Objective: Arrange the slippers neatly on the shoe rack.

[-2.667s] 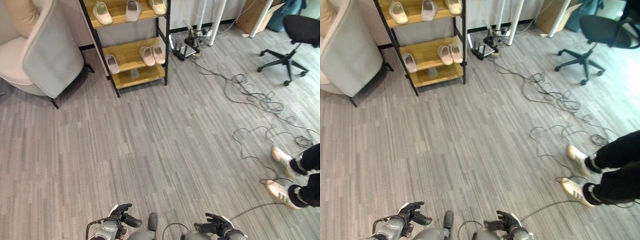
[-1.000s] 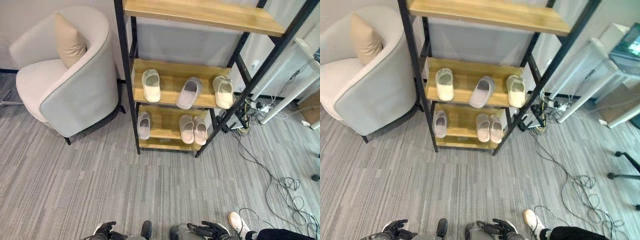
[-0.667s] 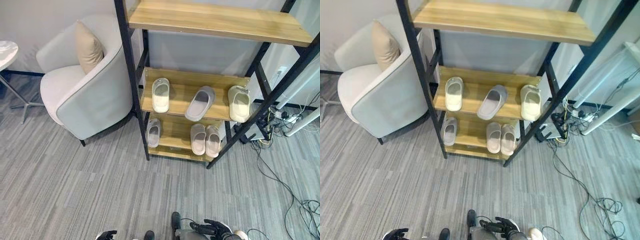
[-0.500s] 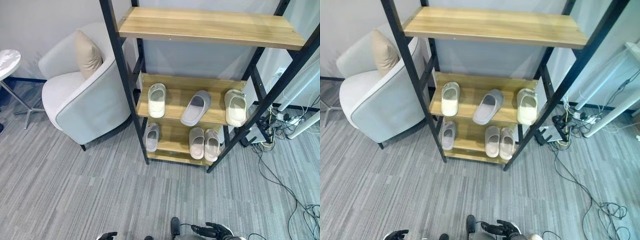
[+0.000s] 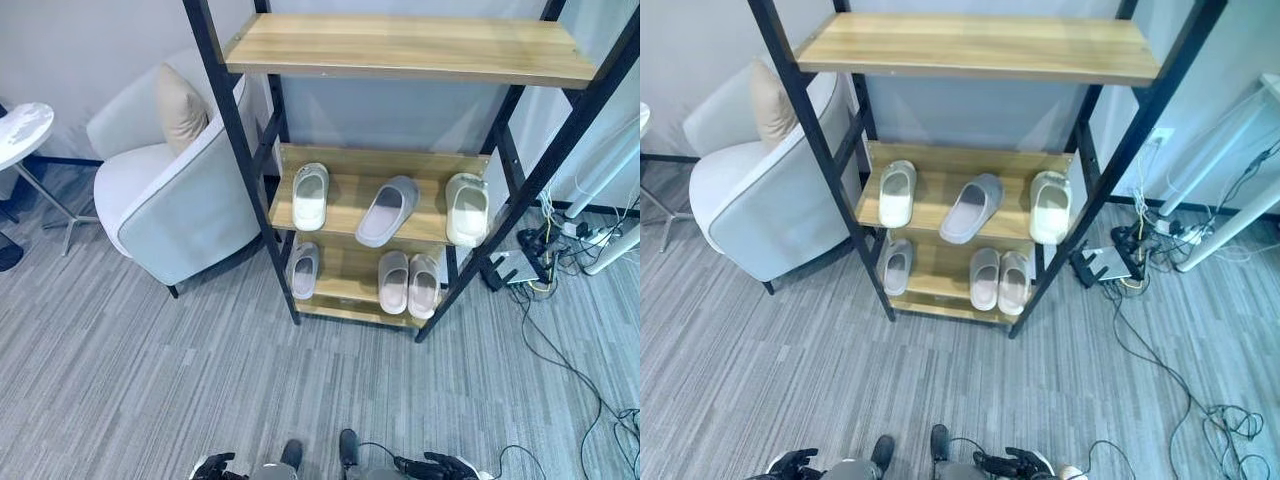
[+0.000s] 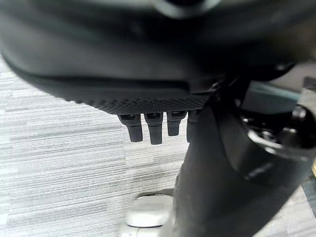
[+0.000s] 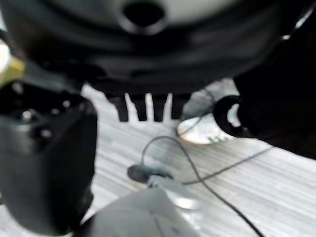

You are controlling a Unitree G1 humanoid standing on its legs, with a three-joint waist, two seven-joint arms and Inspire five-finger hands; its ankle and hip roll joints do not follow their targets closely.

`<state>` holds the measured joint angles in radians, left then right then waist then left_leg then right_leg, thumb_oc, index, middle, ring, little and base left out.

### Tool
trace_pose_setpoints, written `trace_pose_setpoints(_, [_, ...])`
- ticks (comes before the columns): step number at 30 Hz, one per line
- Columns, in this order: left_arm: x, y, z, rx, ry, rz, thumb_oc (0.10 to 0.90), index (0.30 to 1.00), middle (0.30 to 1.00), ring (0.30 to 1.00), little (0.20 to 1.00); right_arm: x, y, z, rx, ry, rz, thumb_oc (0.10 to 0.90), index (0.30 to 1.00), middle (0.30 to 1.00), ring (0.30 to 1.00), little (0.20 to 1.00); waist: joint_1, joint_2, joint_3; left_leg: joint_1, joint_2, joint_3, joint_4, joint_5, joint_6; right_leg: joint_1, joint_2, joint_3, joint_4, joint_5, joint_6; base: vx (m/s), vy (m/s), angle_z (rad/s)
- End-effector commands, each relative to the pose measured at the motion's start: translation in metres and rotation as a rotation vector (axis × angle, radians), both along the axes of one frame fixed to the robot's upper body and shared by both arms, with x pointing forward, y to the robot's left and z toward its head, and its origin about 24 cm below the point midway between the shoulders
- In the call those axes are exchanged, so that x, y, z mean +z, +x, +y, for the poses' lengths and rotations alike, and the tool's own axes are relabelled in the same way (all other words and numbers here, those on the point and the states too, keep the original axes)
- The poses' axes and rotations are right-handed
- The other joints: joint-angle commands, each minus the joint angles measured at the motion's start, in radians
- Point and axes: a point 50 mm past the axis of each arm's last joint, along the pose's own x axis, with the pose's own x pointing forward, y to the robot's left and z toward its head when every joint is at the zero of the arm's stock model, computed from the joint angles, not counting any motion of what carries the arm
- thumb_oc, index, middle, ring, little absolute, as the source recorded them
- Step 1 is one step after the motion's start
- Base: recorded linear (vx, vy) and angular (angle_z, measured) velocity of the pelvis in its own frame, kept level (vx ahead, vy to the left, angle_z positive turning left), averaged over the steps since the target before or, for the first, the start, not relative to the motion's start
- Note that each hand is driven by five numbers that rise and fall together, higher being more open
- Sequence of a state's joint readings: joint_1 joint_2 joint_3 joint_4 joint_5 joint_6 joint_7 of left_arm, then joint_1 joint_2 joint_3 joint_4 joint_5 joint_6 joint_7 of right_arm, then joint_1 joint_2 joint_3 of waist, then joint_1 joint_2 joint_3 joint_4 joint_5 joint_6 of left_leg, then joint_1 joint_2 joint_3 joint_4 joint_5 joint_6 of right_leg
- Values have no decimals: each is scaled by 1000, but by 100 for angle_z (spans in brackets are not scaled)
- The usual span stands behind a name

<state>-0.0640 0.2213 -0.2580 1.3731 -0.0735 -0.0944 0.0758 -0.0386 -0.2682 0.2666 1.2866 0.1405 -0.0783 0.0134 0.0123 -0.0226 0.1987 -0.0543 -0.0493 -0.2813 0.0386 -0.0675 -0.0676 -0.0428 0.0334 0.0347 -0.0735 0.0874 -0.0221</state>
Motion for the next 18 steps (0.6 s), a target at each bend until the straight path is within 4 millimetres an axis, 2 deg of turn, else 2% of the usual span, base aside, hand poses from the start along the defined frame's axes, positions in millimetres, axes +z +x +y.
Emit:
trace_pose_setpoints(1, [-6,-12,-20,-113,-41,49,800,900,900,900,900,-2,-24,-11,-23,-27,51,800,900,900,900,900,-19,-27,-33,-19,-16,32,44,43,37,83,-4,58,108,-152,80,78,128,-61])
trace_pose_setpoints(6, [-4,-8,-14,-102,-28,33,800,900,900,900,900,-6,-34,-5,-41,-1,90,800,900,900,900,900,-26,-24,-53,26,-21,71,18,28,59,88,-22,88,104,-137,96,67,108,-49])
trace_pose_setpoints(13, [-4,-8,-12,-128,-23,43,800,900,900,900,900,-8,-41,0,-56,29,119,800,900,900,900,900,-36,-13,-68,62,-30,94,-24,25,81,85,-34,109,105,-132,110,40,76,-6])
trace_pose_setpoints(14, [-7,-17,-18,-55,-70,77,800,900,900,900,900,-10,-51,0,-136,48,156,800,900,900,900,900,-38,22,-111,103,-1,259,-14,-7,77,80,-73,-54,78,-125,112,0,0,0])
trace_pose_setpoints(18, [-5,-6,-19,-54,-69,35,800,900,900,900,900,-10,-48,1,-133,50,140,800,900,900,900,900,-43,22,-110,112,5,250,-25,2,71,88,-68,-68,84,-138,107,-4,-44,-4])
